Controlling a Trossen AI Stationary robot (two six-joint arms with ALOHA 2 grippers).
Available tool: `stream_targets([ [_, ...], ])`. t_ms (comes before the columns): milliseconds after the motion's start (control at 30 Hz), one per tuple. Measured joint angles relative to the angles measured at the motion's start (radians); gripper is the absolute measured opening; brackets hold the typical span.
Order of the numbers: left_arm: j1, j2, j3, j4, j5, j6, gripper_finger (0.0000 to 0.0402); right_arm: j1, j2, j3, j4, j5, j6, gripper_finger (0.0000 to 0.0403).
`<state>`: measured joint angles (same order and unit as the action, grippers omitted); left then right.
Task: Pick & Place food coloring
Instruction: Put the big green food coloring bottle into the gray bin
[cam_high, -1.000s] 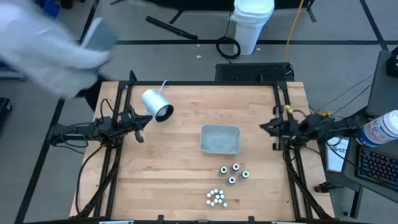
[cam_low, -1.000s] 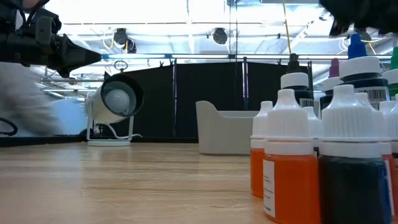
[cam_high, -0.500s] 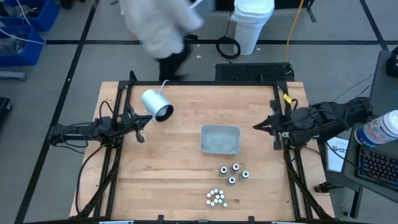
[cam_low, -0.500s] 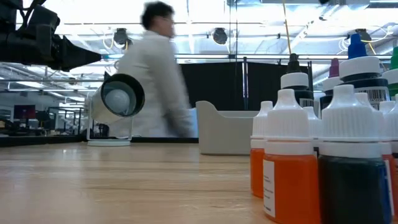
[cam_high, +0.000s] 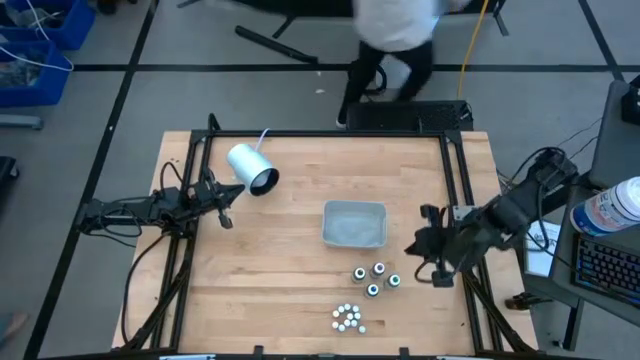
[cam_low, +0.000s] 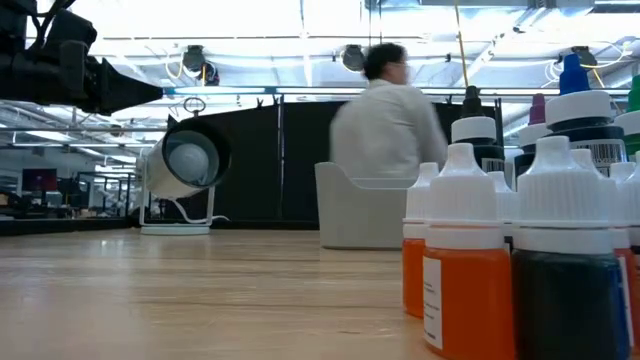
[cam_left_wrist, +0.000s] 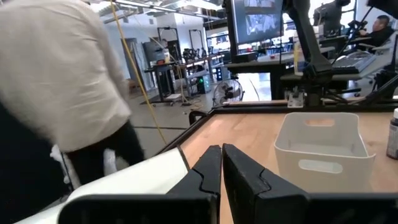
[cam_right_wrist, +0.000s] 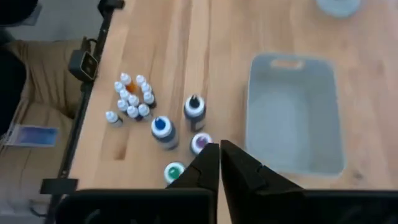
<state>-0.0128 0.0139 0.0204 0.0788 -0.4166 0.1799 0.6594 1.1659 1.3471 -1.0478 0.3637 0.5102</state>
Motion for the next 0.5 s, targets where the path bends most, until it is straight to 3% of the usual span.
stream_targets([
  [167, 0.000, 0.000, 0.000, 0.000, -0.014, 0.000, 0.0024, 0.056, 0.083, 0.000, -0.048, -0.011, 0.154, 0.0072],
  [367, 0.000, 0.000, 0.000, 0.000, -0.014, 0.000, 0.0024, 0.082, 0.145, 0.000, -0.056, -0.029, 0.158, 0.0163],
  [500, 0.000, 0.000, 0.000, 0.000, -0.014, 0.000, 0.0024, 0.086, 0.174, 0.000, -0.041, -0.075, 0.160, 0.0203],
])
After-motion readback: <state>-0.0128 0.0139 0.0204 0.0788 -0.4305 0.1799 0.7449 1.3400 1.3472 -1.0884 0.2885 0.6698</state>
